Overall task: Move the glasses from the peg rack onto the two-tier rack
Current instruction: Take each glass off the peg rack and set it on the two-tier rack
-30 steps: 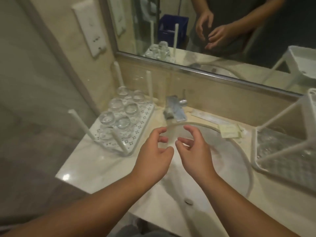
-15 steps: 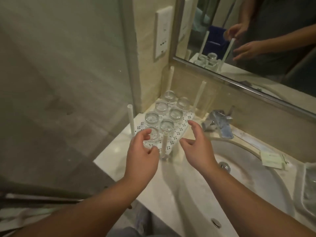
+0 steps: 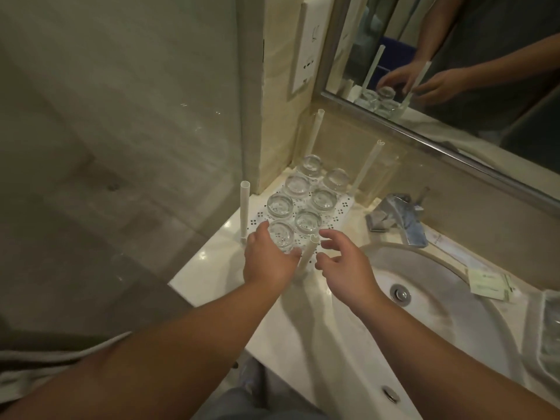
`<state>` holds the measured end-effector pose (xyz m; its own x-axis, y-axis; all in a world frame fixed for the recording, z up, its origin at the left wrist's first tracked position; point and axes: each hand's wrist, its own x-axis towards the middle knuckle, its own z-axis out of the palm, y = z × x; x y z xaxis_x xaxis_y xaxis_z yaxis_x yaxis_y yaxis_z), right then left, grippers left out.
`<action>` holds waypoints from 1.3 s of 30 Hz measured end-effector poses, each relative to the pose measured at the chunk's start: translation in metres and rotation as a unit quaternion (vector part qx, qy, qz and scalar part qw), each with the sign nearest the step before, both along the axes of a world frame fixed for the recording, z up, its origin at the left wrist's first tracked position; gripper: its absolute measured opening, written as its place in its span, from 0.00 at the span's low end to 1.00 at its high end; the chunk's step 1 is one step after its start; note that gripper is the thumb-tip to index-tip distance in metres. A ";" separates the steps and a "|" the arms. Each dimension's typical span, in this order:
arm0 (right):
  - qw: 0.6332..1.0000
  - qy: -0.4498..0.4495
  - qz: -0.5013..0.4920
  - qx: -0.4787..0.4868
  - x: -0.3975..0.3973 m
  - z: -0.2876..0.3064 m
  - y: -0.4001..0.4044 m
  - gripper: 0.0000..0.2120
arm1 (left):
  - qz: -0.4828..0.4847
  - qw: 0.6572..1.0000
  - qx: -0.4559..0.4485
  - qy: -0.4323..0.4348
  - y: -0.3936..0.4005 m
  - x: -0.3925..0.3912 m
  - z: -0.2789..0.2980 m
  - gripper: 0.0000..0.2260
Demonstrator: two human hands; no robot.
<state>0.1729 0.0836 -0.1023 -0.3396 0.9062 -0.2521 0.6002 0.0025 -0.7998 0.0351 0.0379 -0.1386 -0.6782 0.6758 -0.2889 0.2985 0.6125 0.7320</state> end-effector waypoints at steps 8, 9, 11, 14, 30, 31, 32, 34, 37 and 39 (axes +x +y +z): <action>1.000 -0.001 -0.017 -0.018 0.004 -0.004 -0.001 0.19 | 0.002 0.995 -0.083 0.063 0.021 -0.003 -0.007 0.38; 1.000 -0.003 -0.018 -0.017 0.005 -0.004 -0.001 0.19 | 0.005 0.995 -0.079 0.061 0.021 -0.003 -0.009 0.38; 1.000 -0.007 -0.020 -0.016 0.008 -0.005 -0.002 0.19 | 0.012 0.996 -0.063 0.056 0.020 -0.004 -0.012 0.37; 1.000 -0.012 -0.022 -0.017 0.012 -0.008 -0.003 0.19 | 0.027 0.999 -0.029 0.032 0.019 -0.005 -0.016 0.35; 0.998 0.020 -0.022 -0.049 0.011 -0.004 -0.005 0.18 | 0.030 0.989 0.145 -0.016 0.001 -0.007 0.022 0.27; 0.998 0.023 -0.024 -0.050 0.012 -0.002 -0.005 0.18 | 0.023 0.988 0.154 -0.014 0.001 -0.007 0.027 0.28; 0.998 0.027 -0.026 -0.051 0.013 0.000 -0.005 0.18 | 0.014 0.986 0.163 -0.014 0.001 -0.006 0.032 0.29; 0.997 0.034 -0.033 -0.055 0.015 0.005 -0.005 0.18 | 0.001 0.983 0.183 -0.017 0.002 -0.005 0.043 0.28; 0.995 0.051 -0.048 -0.066 0.017 0.012 -0.005 0.18 | -0.001 0.978 0.207 -0.025 0.007 -0.004 0.062 0.27; 0.993 0.065 -0.059 -0.076 0.018 0.016 -0.005 0.18 | -0.006 0.975 0.220 -0.027 0.012 -0.004 0.076 0.27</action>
<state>0.1910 0.0790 -0.0863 -0.2716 0.8969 -0.3491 0.4801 -0.1881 -0.8568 0.0315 0.0497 -0.0624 -0.6610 0.7504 -0.0036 0.2575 0.2313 0.9382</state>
